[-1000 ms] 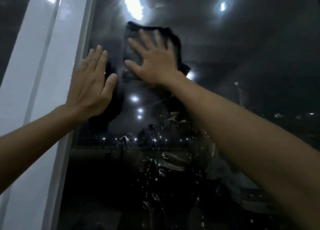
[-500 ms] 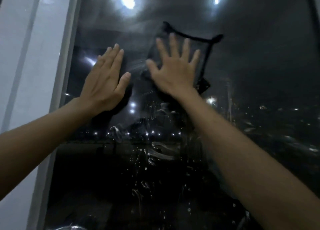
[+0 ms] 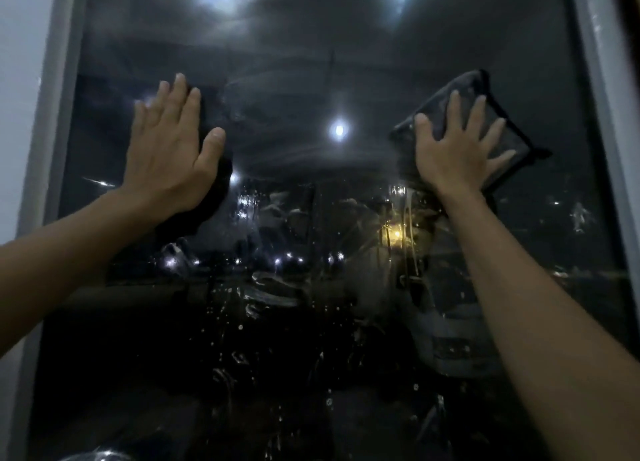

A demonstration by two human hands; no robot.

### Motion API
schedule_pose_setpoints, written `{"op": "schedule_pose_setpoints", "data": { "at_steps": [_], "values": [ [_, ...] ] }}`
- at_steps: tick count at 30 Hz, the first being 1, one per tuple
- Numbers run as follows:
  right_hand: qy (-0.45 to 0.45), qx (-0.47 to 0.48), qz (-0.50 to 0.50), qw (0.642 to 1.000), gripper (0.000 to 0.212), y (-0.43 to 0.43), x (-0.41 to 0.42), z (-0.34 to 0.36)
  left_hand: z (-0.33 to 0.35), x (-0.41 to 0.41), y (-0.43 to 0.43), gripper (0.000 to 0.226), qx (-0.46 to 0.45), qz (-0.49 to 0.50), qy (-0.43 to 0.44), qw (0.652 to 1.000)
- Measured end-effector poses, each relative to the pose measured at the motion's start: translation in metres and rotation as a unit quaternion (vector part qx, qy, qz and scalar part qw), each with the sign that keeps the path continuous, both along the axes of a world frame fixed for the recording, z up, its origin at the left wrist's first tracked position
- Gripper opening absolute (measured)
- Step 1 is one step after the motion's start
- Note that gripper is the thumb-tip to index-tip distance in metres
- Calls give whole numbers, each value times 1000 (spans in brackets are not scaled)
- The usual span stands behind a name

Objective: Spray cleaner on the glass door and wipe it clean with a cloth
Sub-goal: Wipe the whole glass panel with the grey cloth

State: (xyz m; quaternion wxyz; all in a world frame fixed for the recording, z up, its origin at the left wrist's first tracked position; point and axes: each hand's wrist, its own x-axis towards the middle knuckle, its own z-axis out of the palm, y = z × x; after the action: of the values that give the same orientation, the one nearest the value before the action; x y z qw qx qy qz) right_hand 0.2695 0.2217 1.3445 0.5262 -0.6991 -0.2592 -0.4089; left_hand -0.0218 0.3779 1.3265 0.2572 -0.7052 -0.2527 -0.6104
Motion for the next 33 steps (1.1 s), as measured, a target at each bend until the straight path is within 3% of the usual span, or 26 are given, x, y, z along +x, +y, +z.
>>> {"op": "schedule_pose_setpoints", "data": {
  "at_steps": [2, 5, 8, 11, 15, 20, 23, 25, 27, 29, 33],
  "values": [
    [-14, 0, 7, 1000, 72, 9, -17, 3, 1, 0, -2, 75, -5, -2, 7, 1000],
    [-136, -52, -5, 989, 71, 35, -63, -3, 1, 1, -7, 74, -8, -20, 16, 1000],
    [-298, -122, -6, 947, 71, 57, -104, -24, 1, 11, -17, 72, 12, -42, 33, 999],
    [-369, -165, 2, 915, 68, 52, -94, -26, 0, 32, -29, 71, 3, -68, 26, 997],
    [-316, -121, 0, 941, 67, 22, -37, -15, -2, 67, -46, 77, 20, -76, 39, 996],
    [-120, -43, -19, 992, 67, -31, 64, -30, -7, 101, -64, 81, 30, -62, 66, 995],
    [1, 8, -5, 1000, 68, -47, 92, -41, -10, 114, -73, 81, 27, -59, 73, 995],
    [23, 14, 1, 1000, 70, -46, 87, -38, -14, 122, -79, 80, 18, -56, 78, 995],
    [-19, -5, 5, 1000, 69, -38, 70, -39, -18, 131, -84, 79, 11, -54, 87, 995],
    [-134, -49, -7, 990, 69, -24, 49, -53, -23, 140, -89, 78, 11, -50, 97, 994],
    [-392, -145, -9, 908, 68, -16, 42, -83, -27, 156, -96, 74, 5, -45, 80, 996]
  ]
}}
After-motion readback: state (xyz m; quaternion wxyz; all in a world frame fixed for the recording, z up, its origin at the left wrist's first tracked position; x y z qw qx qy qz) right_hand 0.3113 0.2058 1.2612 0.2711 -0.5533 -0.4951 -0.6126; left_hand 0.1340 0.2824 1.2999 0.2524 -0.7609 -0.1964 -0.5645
